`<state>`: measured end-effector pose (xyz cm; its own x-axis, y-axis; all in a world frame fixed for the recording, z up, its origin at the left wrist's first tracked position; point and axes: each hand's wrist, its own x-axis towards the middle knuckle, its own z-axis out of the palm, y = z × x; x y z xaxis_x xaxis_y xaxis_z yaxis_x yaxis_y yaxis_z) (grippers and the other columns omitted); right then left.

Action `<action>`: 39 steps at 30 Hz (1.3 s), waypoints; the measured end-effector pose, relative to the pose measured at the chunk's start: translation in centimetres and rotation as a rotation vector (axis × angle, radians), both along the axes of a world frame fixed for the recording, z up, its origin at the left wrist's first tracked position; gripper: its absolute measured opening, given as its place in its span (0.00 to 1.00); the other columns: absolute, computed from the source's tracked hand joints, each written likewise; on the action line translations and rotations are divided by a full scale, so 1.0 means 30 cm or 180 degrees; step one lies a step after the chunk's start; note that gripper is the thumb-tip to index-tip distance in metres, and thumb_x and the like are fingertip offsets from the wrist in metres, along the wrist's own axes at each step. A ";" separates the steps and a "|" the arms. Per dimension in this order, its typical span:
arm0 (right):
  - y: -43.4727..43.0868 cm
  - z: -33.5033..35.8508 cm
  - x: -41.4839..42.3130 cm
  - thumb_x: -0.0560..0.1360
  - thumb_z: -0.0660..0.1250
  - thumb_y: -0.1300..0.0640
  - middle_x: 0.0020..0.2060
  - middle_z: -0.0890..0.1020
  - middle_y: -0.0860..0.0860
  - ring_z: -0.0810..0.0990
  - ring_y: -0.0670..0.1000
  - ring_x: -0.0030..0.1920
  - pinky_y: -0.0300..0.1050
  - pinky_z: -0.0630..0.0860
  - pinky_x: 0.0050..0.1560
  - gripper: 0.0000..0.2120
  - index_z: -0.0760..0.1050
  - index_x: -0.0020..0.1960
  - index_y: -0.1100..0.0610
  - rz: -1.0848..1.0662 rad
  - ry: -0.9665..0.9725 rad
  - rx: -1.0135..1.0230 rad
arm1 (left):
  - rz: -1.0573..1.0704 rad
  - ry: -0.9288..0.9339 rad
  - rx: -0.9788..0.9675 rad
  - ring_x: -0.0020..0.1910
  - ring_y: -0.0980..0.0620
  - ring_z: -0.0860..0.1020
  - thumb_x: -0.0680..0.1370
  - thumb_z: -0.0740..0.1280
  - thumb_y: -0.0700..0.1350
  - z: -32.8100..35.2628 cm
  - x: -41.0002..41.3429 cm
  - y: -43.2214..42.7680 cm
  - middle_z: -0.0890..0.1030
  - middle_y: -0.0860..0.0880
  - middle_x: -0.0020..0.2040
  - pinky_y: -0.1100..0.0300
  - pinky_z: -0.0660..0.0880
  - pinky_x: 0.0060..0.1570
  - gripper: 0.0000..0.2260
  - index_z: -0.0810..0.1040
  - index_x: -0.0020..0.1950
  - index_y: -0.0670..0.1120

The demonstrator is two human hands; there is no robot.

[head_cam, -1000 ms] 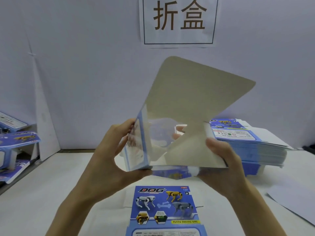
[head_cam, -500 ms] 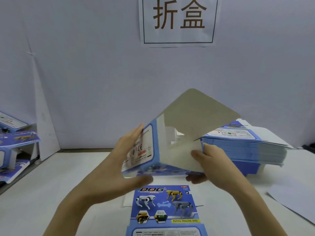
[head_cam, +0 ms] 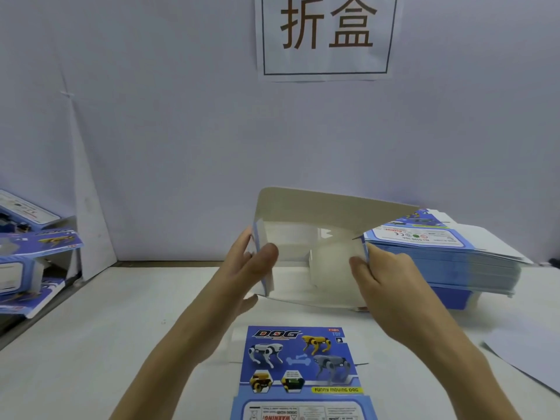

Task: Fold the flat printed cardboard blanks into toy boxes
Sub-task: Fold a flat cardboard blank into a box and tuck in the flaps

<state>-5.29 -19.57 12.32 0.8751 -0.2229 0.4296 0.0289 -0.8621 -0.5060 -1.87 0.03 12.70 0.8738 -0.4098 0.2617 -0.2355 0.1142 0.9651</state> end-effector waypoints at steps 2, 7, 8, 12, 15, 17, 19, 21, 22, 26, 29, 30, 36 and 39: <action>0.000 0.000 0.001 0.82 0.54 0.55 0.28 0.69 0.54 0.66 0.52 0.30 0.41 0.56 0.28 0.18 0.59 0.33 0.52 0.0033 -0.0077 0.0010 | -0.0200 -0.0131 0.0280 0.67 0.56 0.72 0.56 0.71 0.71 -0.013 -0.003 0.021 0.74 0.58 0.67 0.49 0.67 0.67 0.46 0.63 0.72 0.62; 0.022 0.000 -0.004 0.82 0.54 0.53 0.30 0.74 0.56 0.71 0.56 0.33 0.45 0.61 0.33 0.17 0.58 0.34 0.50 0.0108 -0.0224 -0.0099 | 0.0409 -0.0486 0.0979 0.42 0.70 0.77 0.75 0.63 0.64 -0.073 0.030 0.015 0.79 0.69 0.44 0.77 0.71 0.35 0.10 0.69 0.53 0.64; 0.029 -0.005 -0.002 0.81 0.54 0.52 0.30 0.73 0.54 0.71 0.55 0.33 0.45 0.60 0.32 0.17 0.58 0.34 0.50 0.0136 -0.0208 -0.0141 | 0.0901 -0.0701 0.1199 0.37 0.64 0.78 0.79 0.60 0.59 -0.089 0.034 0.008 0.80 0.60 0.40 0.75 0.71 0.31 0.05 0.70 0.48 0.60; 0.049 -0.028 0.015 0.83 0.52 0.53 0.34 0.73 0.53 0.70 0.56 0.37 0.46 0.61 0.36 0.10 0.70 0.49 0.54 0.0086 -0.0011 -0.0391 | 0.2141 -0.0941 0.1347 0.21 0.57 0.69 0.83 0.55 0.43 -0.102 0.039 -0.029 0.69 0.50 0.26 0.69 0.66 0.22 0.16 0.64 0.35 0.47; 0.052 -0.035 0.017 0.83 0.53 0.52 0.31 0.72 0.48 0.69 0.49 0.33 0.41 0.64 0.32 0.11 0.70 0.48 0.54 0.0137 0.0016 -0.0376 | 0.2262 -0.1231 0.1501 0.25 0.56 0.69 0.83 0.54 0.44 -0.104 0.054 -0.022 0.70 0.50 0.28 0.73 0.67 0.26 0.14 0.64 0.37 0.47; 0.057 -0.027 0.018 0.82 0.55 0.52 0.27 0.68 0.46 0.65 0.46 0.27 0.37 0.64 0.27 0.17 0.62 0.35 0.52 0.0164 0.0080 -0.0233 | 0.2292 -0.1399 0.1581 0.27 0.56 0.69 0.83 0.53 0.42 -0.102 0.061 -0.011 0.70 0.53 0.29 0.77 0.67 0.29 0.10 0.64 0.42 0.46; 0.052 -0.025 0.022 0.82 0.54 0.54 0.27 0.67 0.47 0.65 0.46 0.27 0.37 0.62 0.25 0.18 0.58 0.33 0.51 0.0130 0.0179 -0.0222 | 0.2219 -0.1533 0.1799 0.28 0.56 0.70 0.83 0.53 0.42 -0.098 0.057 -0.008 0.69 0.54 0.30 0.78 0.67 0.30 0.06 0.64 0.47 0.47; 0.035 -0.033 0.027 0.81 0.56 0.54 0.27 0.69 0.48 0.67 0.49 0.30 0.39 0.60 0.27 0.17 0.62 0.34 0.52 0.0159 0.0098 -0.0099 | 0.1951 -0.1553 0.1989 0.31 0.55 0.73 0.83 0.54 0.48 -0.094 0.047 0.000 0.72 0.55 0.33 0.76 0.68 0.31 0.07 0.68 0.51 0.46; 0.026 -0.035 0.027 0.80 0.57 0.55 0.28 0.72 0.48 0.69 0.50 0.31 0.40 0.62 0.28 0.15 0.64 0.35 0.52 0.0181 -0.0003 0.0068 | 0.1655 -0.1505 0.1935 0.35 0.57 0.75 0.81 0.56 0.54 -0.089 0.042 0.007 0.76 0.57 0.38 0.76 0.69 0.33 0.13 0.70 0.57 0.47; 0.001 -0.003 0.010 0.78 0.59 0.61 0.39 0.80 0.48 0.82 0.47 0.29 0.38 0.75 0.25 0.08 0.72 0.43 0.50 0.0462 0.0064 0.1702 | 0.0258 -0.1374 0.1619 0.62 0.80 0.62 0.62 0.69 0.73 -0.057 0.029 0.063 0.56 0.80 0.67 0.79 0.68 0.52 0.45 0.44 0.70 0.77; -0.021 0.014 -0.006 0.79 0.60 0.61 0.38 0.85 0.52 0.84 0.58 0.31 0.45 0.80 0.27 0.07 0.75 0.48 0.53 0.1011 0.0510 0.2071 | 0.0323 -0.2101 0.1576 0.71 0.67 0.60 0.60 0.75 0.63 -0.057 0.055 0.064 0.53 0.70 0.73 0.67 0.71 0.61 0.50 0.44 0.71 0.73; -0.027 0.013 -0.009 0.79 0.61 0.60 0.37 0.85 0.52 0.84 0.58 0.32 0.45 0.79 0.28 0.06 0.76 0.48 0.54 0.1128 0.0541 0.1941 | 0.0419 -0.2081 0.1409 0.70 0.64 0.66 0.62 0.76 0.57 -0.058 0.065 0.058 0.58 0.66 0.73 0.65 0.74 0.58 0.48 0.49 0.72 0.68; -0.064 0.014 -0.001 0.66 0.63 0.33 0.36 0.85 0.47 0.84 0.49 0.37 0.50 0.83 0.41 0.23 0.82 0.41 0.51 0.0825 -0.0113 0.1752 | 0.1463 -0.3209 0.1240 0.40 0.74 0.77 0.73 0.71 0.42 -0.069 0.095 0.094 0.81 0.61 0.40 0.81 0.67 0.33 0.12 0.78 0.56 0.51; -0.080 0.028 -0.009 0.69 0.69 0.36 0.37 0.85 0.47 0.83 0.46 0.39 0.49 0.83 0.45 0.17 0.82 0.40 0.50 0.1012 -0.0524 0.1914 | 0.1207 -0.3121 0.1054 0.42 0.74 0.77 0.76 0.65 0.59 -0.048 0.076 0.091 0.76 0.71 0.52 0.80 0.70 0.36 0.16 0.74 0.58 0.52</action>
